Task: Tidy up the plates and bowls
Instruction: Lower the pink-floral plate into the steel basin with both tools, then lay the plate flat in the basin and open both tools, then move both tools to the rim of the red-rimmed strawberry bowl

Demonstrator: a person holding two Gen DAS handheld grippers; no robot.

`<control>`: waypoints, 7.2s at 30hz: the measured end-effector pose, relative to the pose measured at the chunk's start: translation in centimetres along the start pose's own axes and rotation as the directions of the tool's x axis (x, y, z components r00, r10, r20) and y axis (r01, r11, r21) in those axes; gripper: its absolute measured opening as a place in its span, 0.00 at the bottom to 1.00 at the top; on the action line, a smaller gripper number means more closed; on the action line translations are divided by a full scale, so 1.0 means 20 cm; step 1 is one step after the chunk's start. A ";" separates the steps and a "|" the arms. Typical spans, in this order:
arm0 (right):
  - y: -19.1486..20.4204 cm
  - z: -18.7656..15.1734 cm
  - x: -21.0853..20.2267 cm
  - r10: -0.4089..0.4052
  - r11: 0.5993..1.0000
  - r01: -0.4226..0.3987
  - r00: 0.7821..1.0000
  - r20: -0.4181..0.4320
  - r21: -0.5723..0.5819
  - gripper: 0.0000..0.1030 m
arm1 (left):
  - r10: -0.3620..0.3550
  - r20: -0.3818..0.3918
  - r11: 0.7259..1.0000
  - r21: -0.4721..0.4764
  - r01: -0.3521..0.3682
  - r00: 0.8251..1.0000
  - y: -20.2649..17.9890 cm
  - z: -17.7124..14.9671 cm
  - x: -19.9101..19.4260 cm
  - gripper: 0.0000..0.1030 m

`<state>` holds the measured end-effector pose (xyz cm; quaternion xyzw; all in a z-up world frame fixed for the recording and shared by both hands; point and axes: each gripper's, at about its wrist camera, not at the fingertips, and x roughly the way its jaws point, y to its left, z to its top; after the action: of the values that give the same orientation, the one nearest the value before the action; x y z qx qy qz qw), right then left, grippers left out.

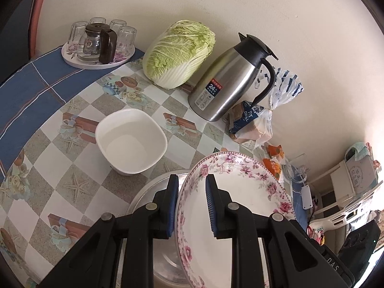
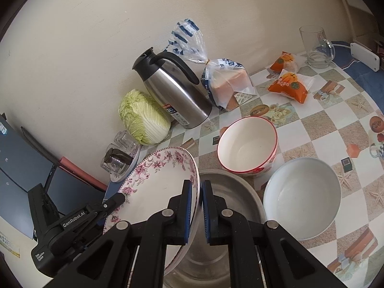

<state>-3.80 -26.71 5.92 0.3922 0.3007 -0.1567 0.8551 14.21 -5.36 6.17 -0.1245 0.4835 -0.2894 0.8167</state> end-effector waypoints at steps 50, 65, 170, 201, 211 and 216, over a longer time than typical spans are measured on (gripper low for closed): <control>-0.21 -0.13 0.32 -0.128 0.987 0.146 0.964 -0.232 0.062 0.11 | 0.147 -0.275 0.987 -0.018 -0.158 0.950 0.12 -0.15 0.34 0.21; -0.23 -0.16 0.36 -0.157 0.983 0.175 0.951 -0.266 0.048 0.11 | 0.164 -0.302 0.983 -0.034 -0.183 0.939 0.13 -0.18 0.38 0.21; 0.02 -0.06 0.16 -0.444 0.871 0.400 0.889 -0.111 -0.285 0.91 | 0.434 -0.123 0.894 0.180 -0.410 0.892 -0.03 -0.14 0.23 0.91; -0.03 0.02 0.15 -0.378 0.888 0.369 0.926 0.020 -0.276 1.00 | 0.417 -0.063 0.890 0.231 -0.393 0.907 -0.10 -0.09 0.33 0.91; -0.03 0.07 0.16 -0.387 0.879 0.377 0.922 0.024 -0.291 1.00 | 0.368 -0.039 0.878 0.343 -0.333 0.929 -0.30 0.03 0.39 0.91; -0.06 0.11 0.16 -0.386 0.881 0.375 0.922 0.018 -0.290 1.00 | 0.377 -0.031 0.849 0.411 -0.333 0.926 -0.37 0.10 0.42 0.91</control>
<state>-0.98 -29.23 4.33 0.2001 0.4086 -0.2681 0.8492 16.35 -16.42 4.72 0.1519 0.4733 -0.2320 0.8361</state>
